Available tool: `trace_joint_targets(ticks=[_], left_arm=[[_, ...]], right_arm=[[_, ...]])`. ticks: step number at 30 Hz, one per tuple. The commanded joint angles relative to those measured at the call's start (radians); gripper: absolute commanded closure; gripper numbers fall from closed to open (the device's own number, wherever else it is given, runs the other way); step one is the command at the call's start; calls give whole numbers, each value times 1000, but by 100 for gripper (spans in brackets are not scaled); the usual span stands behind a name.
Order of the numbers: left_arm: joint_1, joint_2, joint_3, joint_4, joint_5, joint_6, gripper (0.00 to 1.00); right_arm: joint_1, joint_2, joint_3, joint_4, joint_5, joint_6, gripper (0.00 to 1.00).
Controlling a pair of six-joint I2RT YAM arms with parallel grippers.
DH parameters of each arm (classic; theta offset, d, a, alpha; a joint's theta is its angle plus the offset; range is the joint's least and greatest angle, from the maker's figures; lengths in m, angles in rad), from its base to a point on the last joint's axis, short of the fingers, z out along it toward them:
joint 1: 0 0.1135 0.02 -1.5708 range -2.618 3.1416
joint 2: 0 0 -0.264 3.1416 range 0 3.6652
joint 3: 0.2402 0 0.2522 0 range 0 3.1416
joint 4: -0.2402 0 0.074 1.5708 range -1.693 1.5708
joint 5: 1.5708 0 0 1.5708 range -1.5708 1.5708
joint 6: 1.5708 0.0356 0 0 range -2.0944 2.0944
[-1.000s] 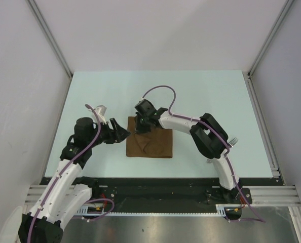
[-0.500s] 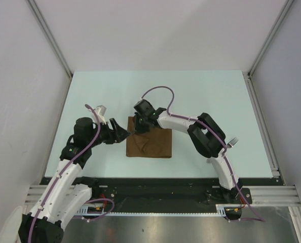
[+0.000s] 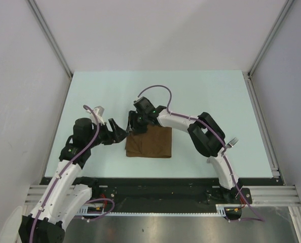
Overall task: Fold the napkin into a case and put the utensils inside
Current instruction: Fold the rectangle-folded napkin at the center of the board.
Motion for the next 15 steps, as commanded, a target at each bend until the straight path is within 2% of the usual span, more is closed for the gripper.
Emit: trace_joint_targets(ticks=[1,4,5,7,10,11,15], left_arm=[[25,18,36,-38,-65,13,18],[31,58,26,13,-30,-23,19],[31,70,18,77,-5,-52,20],[31,120,-14,137,58,-85,25],[28,215,-49,238,127,-137,35],[27,234,-59,286,126,-154,36],[22,326,-56,254,69,-113,27]], right_arm=[[-22,-207,-116,20,-94,-107,41],[-60,-339,-262,40,-120,-144,38],[-74,-397,-300,49,-120,-160,38],[-96,-438,-437,130,-124,-177,38],[-105,-433,-527,251,-205,-174,44],[-99,-423,-532,258,-215,-174,49],[-116,-445,-598,302,-229,-149,53]])
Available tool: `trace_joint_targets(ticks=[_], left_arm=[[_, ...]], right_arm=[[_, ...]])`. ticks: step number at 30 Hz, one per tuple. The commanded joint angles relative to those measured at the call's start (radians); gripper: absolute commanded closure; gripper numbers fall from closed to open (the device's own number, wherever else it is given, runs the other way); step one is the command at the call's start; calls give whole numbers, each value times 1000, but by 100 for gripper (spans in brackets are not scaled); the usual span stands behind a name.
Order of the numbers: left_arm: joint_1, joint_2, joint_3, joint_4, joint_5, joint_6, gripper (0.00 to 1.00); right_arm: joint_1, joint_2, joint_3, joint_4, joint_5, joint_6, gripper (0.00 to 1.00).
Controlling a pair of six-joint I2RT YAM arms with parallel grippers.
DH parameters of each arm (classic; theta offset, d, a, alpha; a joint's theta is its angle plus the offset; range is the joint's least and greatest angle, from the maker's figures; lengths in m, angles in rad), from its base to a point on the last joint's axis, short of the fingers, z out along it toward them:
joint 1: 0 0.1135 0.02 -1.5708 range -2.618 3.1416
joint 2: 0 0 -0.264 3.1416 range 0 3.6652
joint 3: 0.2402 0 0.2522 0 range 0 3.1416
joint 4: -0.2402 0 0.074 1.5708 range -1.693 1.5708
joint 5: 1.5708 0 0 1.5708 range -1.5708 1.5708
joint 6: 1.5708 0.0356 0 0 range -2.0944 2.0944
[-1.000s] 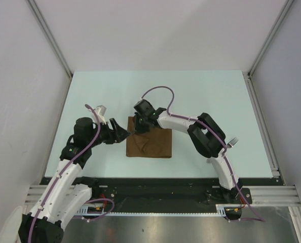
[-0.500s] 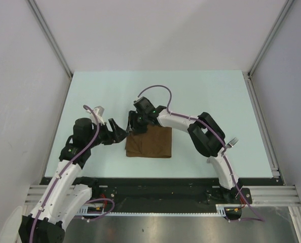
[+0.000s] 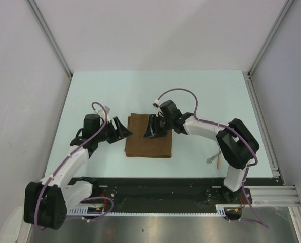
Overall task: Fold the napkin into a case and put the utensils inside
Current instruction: Fold the rectangle-folded napkin at the center of the board, then smooth out the square-folded napkin at the center of the board.
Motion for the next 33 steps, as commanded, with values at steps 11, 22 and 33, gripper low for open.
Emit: trace_joint_targets(ticks=[11,22,33], left_arm=[[-94,213,-42,34,-178,3,30],[-117,267,-59,28,-267,7,34],[-119,234,-78,22,-232,18,65]], right_arm=[[-60,-255,-254,14,-30,-63,55],[-76,-312,-340,43,-44,-52,58],[-83,-324,-368,55,-44,-43,59]])
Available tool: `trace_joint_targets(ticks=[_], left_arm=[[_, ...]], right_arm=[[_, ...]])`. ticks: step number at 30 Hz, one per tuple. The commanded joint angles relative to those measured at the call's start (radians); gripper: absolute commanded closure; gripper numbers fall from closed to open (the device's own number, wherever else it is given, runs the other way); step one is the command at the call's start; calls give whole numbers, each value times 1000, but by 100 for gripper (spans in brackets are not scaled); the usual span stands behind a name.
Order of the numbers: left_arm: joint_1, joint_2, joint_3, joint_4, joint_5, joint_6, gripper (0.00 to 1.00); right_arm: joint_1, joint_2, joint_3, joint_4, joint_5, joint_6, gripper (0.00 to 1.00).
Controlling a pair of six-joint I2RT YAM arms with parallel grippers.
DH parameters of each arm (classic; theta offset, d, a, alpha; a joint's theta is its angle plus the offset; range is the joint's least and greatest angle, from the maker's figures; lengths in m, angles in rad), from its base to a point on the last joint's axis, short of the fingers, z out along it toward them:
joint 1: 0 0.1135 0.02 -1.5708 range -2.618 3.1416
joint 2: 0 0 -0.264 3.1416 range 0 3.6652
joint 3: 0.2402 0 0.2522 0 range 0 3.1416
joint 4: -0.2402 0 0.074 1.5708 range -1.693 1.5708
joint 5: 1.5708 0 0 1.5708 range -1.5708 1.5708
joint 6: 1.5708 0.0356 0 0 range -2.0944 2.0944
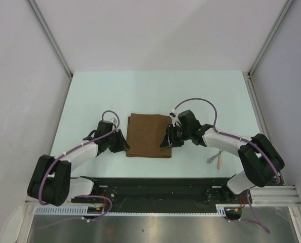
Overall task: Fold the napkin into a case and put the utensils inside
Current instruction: Smooth out the square-folded napkin at the center of the board.
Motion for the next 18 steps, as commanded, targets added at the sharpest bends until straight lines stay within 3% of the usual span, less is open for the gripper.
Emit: trace_joint_targets(ticks=[1,3,10,18], left_arm=[[-6,-47,-16,5,11,18,67],[-6,-64,-19,4,28,18,78],[-7,-125,-19,-25,63,12,99],[-27,-155,-63,5,103,-40,100]], right_arm=[[-3,-34,-11,43,-12,3,59],[-3,-29,-15,47,-15,7,59],[1,7,-20,61,-18,14,60],[0,43,-17,64,-17,27,66]])
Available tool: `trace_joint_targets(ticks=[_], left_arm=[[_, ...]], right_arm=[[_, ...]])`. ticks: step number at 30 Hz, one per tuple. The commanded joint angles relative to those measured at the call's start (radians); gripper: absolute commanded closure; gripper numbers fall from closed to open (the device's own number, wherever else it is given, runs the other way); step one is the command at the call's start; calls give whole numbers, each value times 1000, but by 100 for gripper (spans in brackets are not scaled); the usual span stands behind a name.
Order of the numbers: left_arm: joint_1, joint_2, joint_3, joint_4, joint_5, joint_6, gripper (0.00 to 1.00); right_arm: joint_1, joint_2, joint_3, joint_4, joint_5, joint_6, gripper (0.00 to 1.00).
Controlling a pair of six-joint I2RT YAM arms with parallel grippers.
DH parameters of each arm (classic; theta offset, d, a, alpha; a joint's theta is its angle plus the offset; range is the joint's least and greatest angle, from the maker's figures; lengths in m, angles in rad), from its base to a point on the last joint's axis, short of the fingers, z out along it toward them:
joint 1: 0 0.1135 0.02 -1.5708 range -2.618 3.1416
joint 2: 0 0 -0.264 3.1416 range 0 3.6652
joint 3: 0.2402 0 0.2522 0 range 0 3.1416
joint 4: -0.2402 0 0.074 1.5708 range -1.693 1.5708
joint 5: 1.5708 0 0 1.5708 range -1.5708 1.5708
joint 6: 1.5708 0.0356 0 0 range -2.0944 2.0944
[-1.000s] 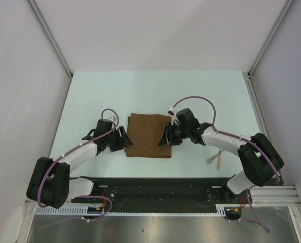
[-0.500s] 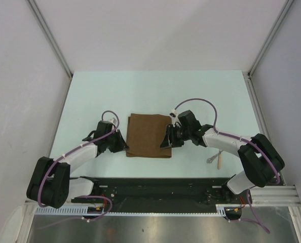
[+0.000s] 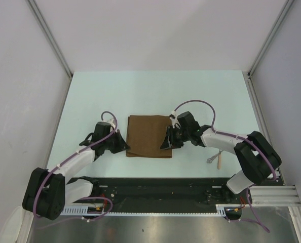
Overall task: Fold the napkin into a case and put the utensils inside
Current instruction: Smooth out the square-folded napkin at the center of the board.
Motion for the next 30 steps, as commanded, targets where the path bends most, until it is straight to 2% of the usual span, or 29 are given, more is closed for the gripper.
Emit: trace_joint_targets(ticks=[1,8,16,18,19,20,21,26,28,30], left_arm=[[-15,-1,-52,33,33,-34,100],[-15,63,-66,81,18,-29,100],[-15,68,-21,58,-50,-5,99],[-15,71,0,26,-73,12,91],[-15,72,12,20,-73,18,84],[-15,74,20,-6,-71,29,66],[-15,69,28,-26,-88,35,61],[-15,-58,98,-105,-150,61,50],[-15,-60,147,-76,-112,61,48],[-14,3,180,16,-46,38,48]], right_arm=[[0,8,-2,24,-8,5,66],[-12,-3,-55,32,0,4,70],[-34,26,-94,73,3,-8,73],[-37,44,-85,73,3,-25,74],[-42,49,-82,73,1,-28,74],[-46,55,-80,73,-5,-33,74],[-48,54,-74,73,-14,-38,75],[-90,-15,-19,41,-17,-53,74],[-126,-12,16,33,-31,-53,71],[-178,35,87,35,-63,-48,67]])
